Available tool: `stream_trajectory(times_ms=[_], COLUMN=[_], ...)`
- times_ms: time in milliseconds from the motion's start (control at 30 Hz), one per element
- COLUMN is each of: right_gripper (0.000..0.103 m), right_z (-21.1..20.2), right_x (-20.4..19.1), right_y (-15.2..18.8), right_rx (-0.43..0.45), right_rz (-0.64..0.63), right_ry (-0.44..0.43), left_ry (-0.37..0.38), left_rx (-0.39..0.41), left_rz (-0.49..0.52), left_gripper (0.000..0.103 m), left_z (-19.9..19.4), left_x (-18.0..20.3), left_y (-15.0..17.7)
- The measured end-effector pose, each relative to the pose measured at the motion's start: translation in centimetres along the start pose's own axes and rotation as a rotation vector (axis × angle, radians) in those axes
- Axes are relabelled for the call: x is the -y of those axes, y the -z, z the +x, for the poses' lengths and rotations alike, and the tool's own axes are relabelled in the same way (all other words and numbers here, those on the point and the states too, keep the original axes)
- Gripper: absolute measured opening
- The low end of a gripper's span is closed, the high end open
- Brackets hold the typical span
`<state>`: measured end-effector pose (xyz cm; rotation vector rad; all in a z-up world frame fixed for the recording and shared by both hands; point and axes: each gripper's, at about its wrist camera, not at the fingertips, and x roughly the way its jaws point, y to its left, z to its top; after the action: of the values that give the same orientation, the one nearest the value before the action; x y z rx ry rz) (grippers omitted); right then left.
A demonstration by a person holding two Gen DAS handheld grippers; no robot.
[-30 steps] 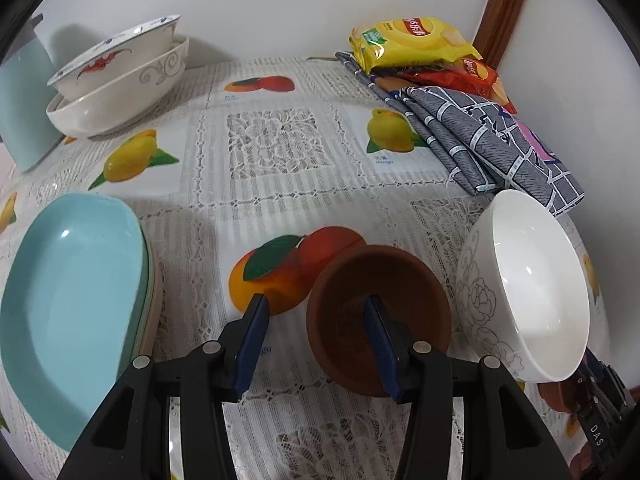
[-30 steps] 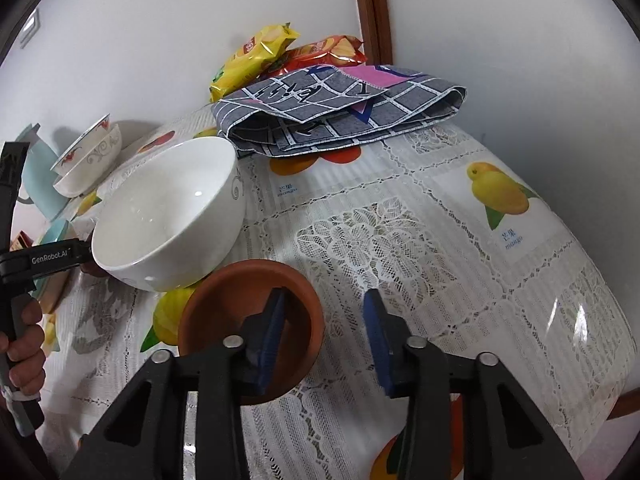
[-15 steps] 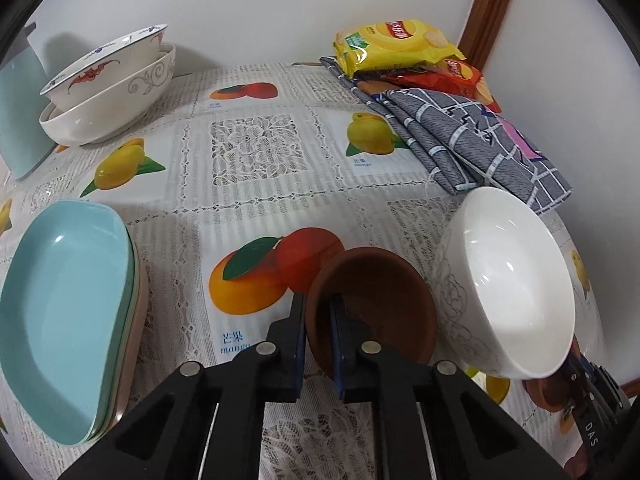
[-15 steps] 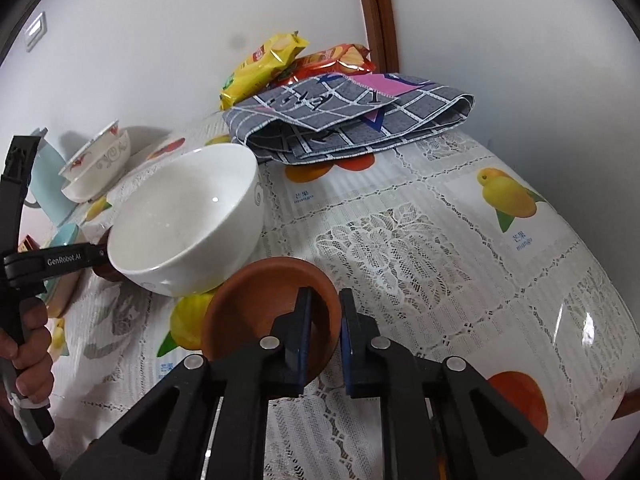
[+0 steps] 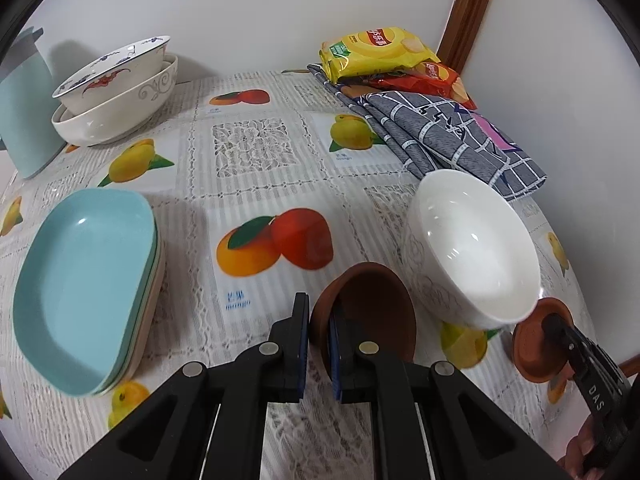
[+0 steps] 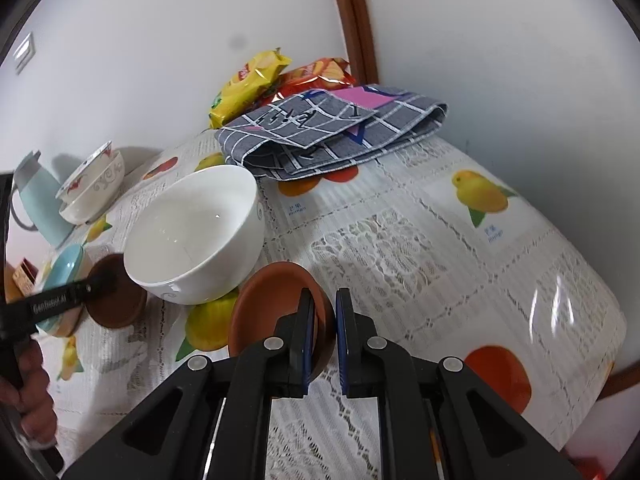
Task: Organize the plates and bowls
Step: 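Carry the right tool's brown bowl over the white bowl while the left tool holds its bowl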
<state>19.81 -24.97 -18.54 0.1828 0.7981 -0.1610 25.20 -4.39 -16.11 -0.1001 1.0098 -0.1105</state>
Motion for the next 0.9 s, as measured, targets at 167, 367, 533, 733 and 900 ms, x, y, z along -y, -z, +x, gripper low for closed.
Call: stream_trajectory(times_ms=[167,367,533,733,900], right_gripper=[0.011,0.011,0.011,0.011,0.011], right_z=[-1.7,-4.4,-6.6,-9.0,-10.3], right_x=[-0.1,-0.5,-1.2,-1.1,-1.2], right_y=[-0.2,-0.7,-1.4,-1.6,-1.6], right_rx=[0.017,0.056,0.084,0.121,0.133], right_rz=[-0.001,0.002,0.001,0.018,0.035], right_ry=[0.026,0.035,0.031,0.023,0.031], left_ry=[-0.002,-0.012,0.005,-0.004,-0.003], left_rx=[0.009,0.029,0.061,0.071,0.079], left_rz=[-0.014,-0.037,-0.046,-0.061,-0.075], left_gripper=[0.009,0.009,0.009,0.009,0.009], left_z=[-1.5,-3.4,-5.8,-7.8,-9.2], left_x=[-0.4,-1.0,-1.3,-2.0,-2.9], left_y=[0.4,0.6,0.8,1.3,1.9])
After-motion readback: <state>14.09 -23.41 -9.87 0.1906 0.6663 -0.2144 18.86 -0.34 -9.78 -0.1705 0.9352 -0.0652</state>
